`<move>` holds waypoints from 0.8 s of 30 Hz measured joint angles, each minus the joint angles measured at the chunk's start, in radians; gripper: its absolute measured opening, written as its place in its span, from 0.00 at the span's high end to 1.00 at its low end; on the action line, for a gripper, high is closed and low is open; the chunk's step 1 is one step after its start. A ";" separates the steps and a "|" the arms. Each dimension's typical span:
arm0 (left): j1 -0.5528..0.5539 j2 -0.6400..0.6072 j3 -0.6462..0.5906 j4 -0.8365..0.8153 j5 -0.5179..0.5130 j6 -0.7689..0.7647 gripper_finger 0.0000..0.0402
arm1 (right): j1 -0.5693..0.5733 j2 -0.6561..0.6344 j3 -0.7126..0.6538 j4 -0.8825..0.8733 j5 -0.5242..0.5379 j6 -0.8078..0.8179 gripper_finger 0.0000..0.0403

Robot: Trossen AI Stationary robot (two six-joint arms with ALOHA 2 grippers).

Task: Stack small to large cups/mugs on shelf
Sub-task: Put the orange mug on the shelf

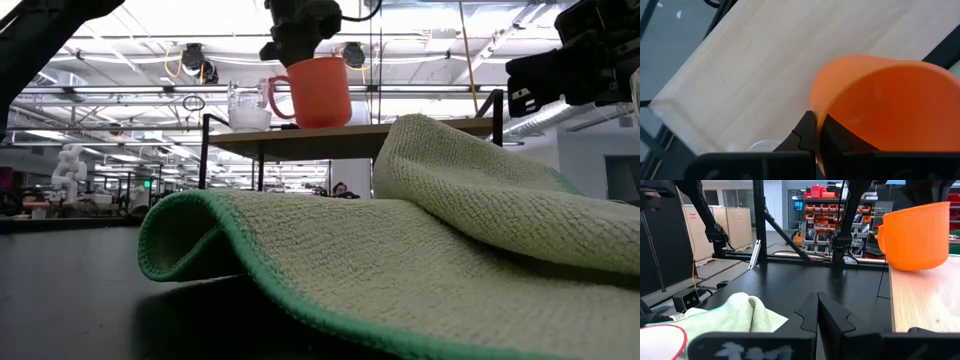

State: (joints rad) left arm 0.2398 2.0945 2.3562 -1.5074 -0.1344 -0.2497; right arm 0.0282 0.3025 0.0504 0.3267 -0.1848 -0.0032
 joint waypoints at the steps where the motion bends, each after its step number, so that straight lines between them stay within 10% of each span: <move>1: 0.001 0.000 0.000 0.005 0.003 -0.007 0.99 | 0.000 0.000 0.000 0.000 0.000 0.000 1.00; 24: 0.080 0.000 0.000 0.012 0.011 -0.068 0.99 | 0.000 0.000 0.000 -0.030 0.000 0.018 1.00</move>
State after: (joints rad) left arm 0.3193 2.0945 2.3560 -1.4952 -0.1232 -0.3177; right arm 0.0282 0.3027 0.0505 0.2970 -0.1848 0.0147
